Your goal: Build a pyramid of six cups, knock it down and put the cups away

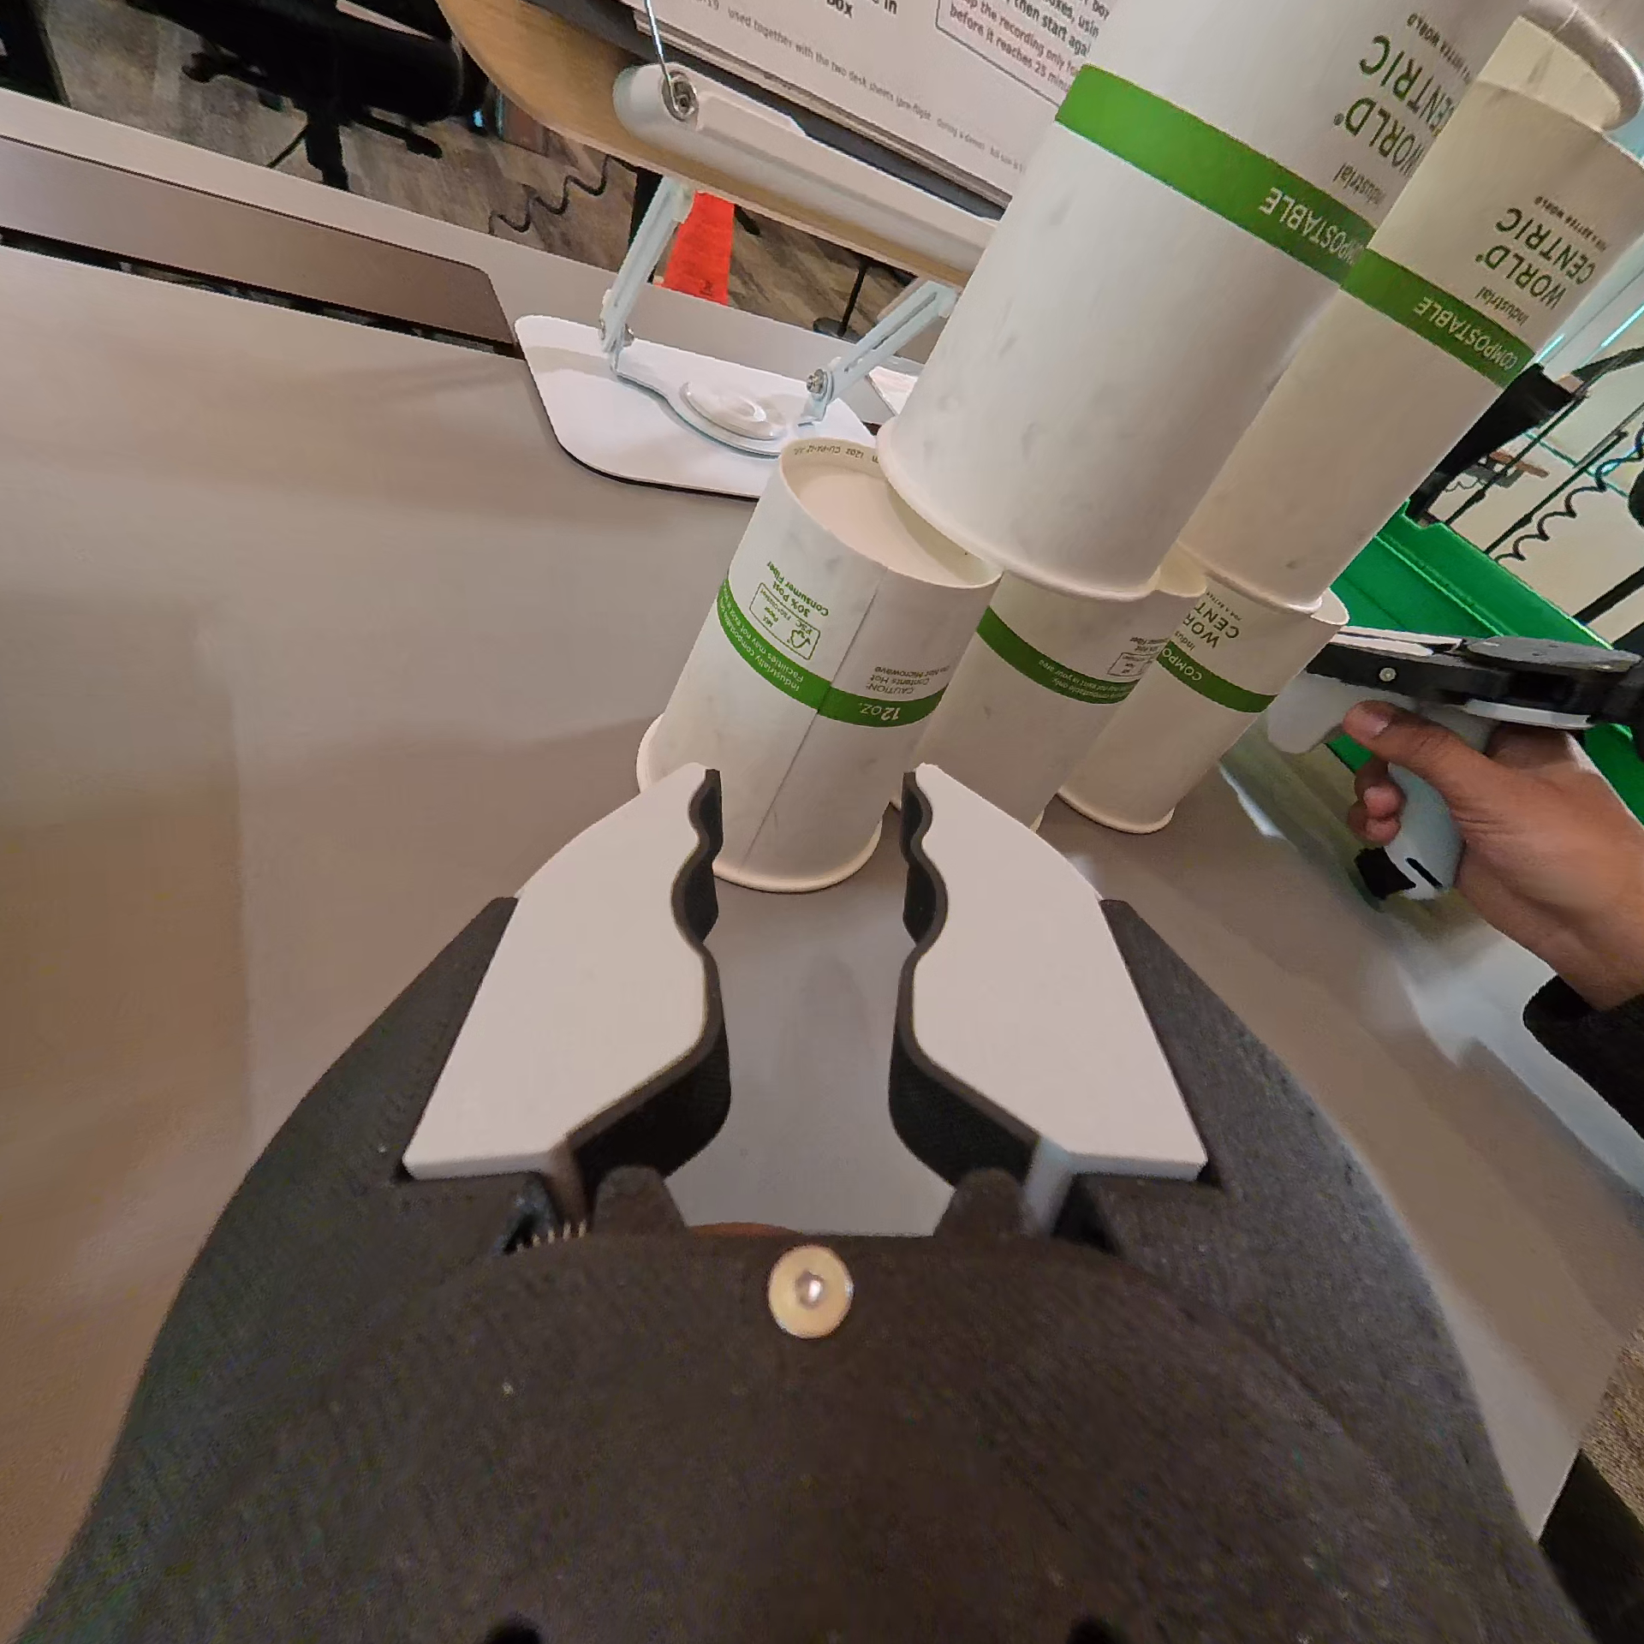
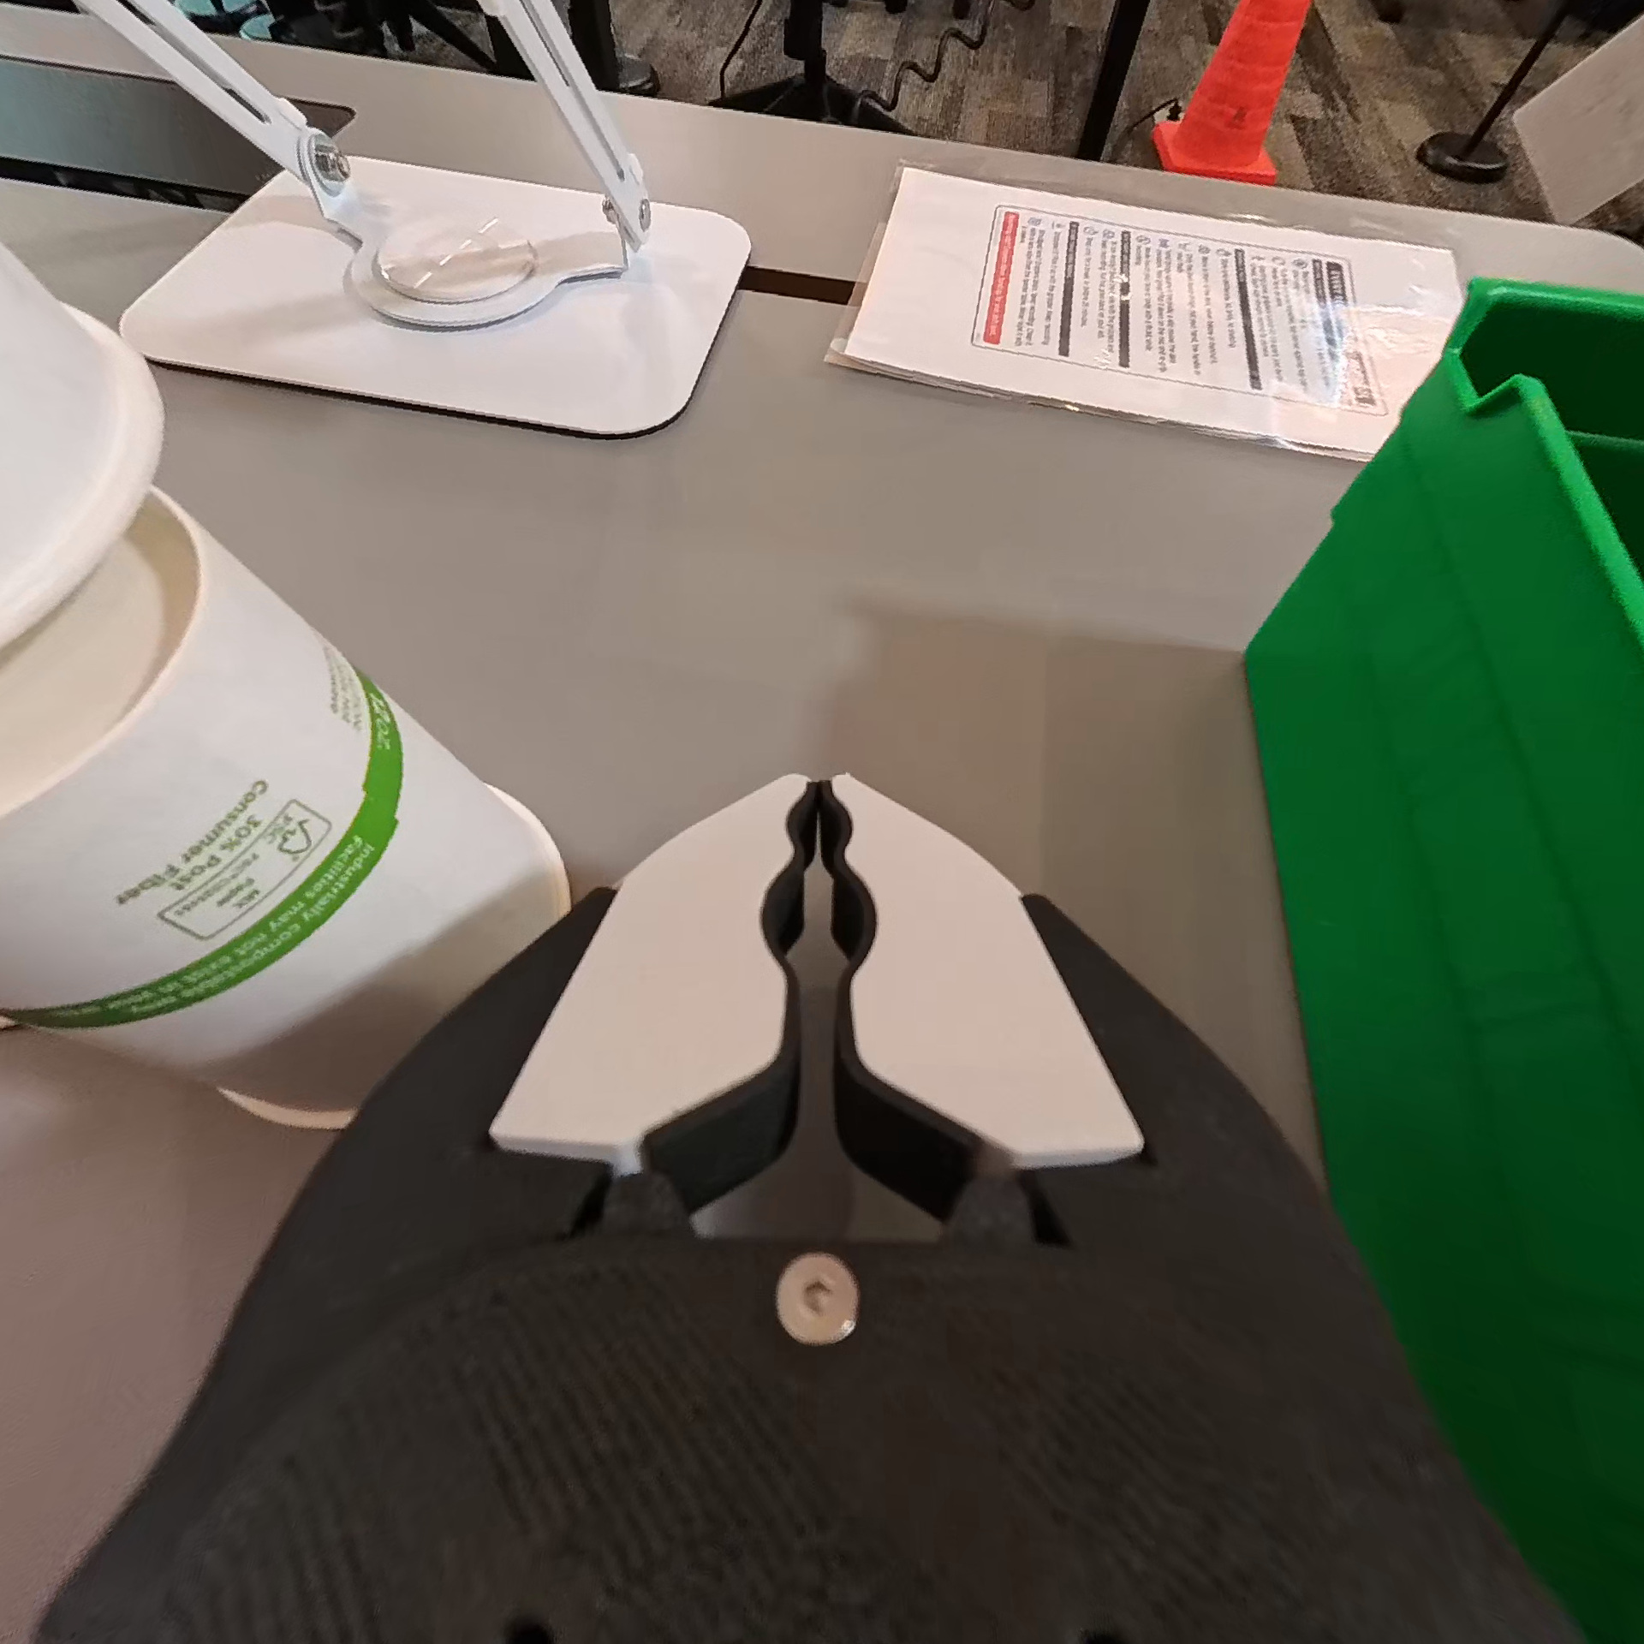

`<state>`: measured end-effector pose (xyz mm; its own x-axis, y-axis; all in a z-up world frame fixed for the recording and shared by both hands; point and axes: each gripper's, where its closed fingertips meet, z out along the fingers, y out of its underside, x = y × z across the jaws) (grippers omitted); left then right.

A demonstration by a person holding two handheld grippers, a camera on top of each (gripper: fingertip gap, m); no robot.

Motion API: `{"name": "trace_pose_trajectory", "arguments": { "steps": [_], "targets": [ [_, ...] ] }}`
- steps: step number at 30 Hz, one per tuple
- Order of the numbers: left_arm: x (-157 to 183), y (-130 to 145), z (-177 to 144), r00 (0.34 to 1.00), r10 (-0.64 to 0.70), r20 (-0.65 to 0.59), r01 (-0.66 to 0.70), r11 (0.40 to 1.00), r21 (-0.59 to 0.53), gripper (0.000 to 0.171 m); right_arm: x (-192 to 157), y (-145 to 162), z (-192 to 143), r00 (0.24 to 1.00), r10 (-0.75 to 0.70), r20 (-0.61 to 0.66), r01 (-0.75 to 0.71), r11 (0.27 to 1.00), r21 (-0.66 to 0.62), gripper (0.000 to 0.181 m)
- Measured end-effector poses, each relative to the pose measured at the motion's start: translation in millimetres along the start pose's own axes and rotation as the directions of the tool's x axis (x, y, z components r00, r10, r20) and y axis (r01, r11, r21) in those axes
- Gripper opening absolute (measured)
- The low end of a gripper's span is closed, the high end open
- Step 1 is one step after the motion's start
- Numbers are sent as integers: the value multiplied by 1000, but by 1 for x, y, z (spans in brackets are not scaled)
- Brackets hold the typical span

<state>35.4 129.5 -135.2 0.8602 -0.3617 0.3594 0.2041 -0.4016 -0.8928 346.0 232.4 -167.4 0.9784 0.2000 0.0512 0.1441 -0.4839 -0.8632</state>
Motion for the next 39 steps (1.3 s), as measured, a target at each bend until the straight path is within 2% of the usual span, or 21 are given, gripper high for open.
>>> {"name": "trace_pose_trajectory", "arguments": {
  "steps": [9, 16, 25, 39],
  "targets": [
    [0, 0, 0, 1000, -2, 0, 2, 1000, -1, 39, -5, -8, -5, 1000, -20, 22, 19, 999, 39, 0],
    [-1, 2, 1, 1000, 0, 1, 0, 1000, -16, 39, 5, -20, -14, 998, -51, -38, 54, 994, 90, 0],
    [-4, -2, 0, 1000, 8, 23, -8, 1000, 7, 39, 12, -52, -37, 989, -108, -98, 133, 944, 302, 0],
    [-2, -2, 0, 1000, -19, 8, 19, 1000, 16, 39, 1, -48, -40, 996, -86, 4, 81, 949, 304, 0]
  ]
}}
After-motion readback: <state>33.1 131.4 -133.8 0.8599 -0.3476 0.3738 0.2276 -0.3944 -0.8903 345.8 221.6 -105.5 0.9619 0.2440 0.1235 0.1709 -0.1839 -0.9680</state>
